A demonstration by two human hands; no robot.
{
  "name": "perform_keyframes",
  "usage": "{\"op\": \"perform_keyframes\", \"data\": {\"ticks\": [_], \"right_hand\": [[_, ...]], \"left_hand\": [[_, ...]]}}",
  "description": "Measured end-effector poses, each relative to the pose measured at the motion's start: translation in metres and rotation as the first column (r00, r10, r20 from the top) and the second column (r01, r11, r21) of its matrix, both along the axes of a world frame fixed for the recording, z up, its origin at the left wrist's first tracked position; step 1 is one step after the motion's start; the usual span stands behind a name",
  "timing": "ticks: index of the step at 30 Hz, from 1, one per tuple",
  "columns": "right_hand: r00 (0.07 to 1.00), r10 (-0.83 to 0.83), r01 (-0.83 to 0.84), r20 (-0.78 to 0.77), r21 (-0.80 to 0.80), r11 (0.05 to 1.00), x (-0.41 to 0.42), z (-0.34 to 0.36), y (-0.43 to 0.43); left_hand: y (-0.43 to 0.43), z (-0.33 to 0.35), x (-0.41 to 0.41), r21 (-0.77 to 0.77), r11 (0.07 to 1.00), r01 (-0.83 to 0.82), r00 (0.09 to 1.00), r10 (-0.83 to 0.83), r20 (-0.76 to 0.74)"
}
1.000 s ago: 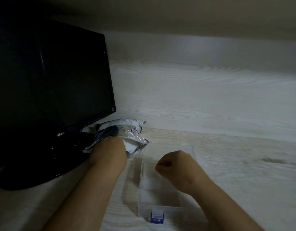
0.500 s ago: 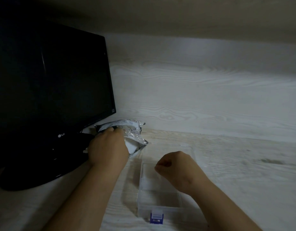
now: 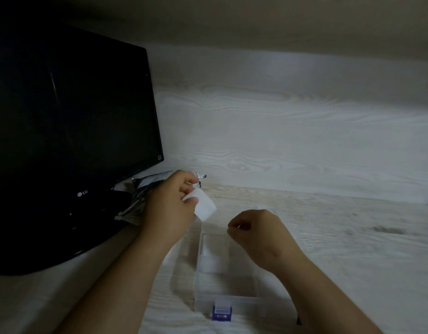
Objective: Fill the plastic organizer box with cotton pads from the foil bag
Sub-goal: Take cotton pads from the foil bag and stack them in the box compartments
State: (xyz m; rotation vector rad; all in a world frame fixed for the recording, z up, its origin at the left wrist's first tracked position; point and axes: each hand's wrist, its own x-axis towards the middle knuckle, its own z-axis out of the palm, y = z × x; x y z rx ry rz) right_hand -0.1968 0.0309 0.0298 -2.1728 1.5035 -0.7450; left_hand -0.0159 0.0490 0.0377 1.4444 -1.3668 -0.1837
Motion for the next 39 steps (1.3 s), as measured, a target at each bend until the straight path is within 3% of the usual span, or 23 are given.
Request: {"op": "perform_keyframes", "data": {"ticks": [2,6,12,16,22,27,33,39], "right_hand": [[0.999,-0.017,0.018,0.036,-0.012,1.0,-0.001,0.0,-0.001],[0.992,-0.042,0.047,0.118,-0.036,0.998,0.001,0.0,-0.002],[0.979,-0.021,0.016,0.204,0.027,1.0,0.004,-0.002,-0.002],[0.961,0.032,-0.063,0.276,0.106,0.992,0.005,0.0,0.003],[0.934,-0.015,-0.036,0.356,0.134,0.99,0.005,0.002,0.003],[0.952,-0.001,-0.045,0.307,0.145,0.988,0.004,0.001,0.003],[0.978,0.023,-0.059,0.207,0.173,0.983,0.009,-0.005,0.003],[0.993,0.043,-0.063,0.107,0.193,0.979,0.011,-0.006,0.002]], "left_hand": [[-0.003,-0.002,0.0,0.077,0.992,0.095,0.991,-0.087,-0.1],[-0.009,-0.011,0.005,0.179,0.968,0.177,0.98,-0.156,-0.126],[-0.008,-0.013,-0.002,0.196,0.935,0.297,0.946,-0.261,-0.191],[-0.003,-0.009,-0.005,0.199,0.914,0.353,0.917,-0.297,-0.266],[0.0,-0.005,-0.004,0.269,0.892,0.364,0.893,-0.252,-0.372],[0.001,-0.007,-0.003,0.359,0.86,0.363,0.916,-0.259,-0.307],[0.002,-0.008,-0.002,0.475,0.848,0.235,0.97,-0.236,-0.058],[0.004,-0.007,-0.006,0.497,0.847,0.186,0.963,-0.258,0.079]]}}
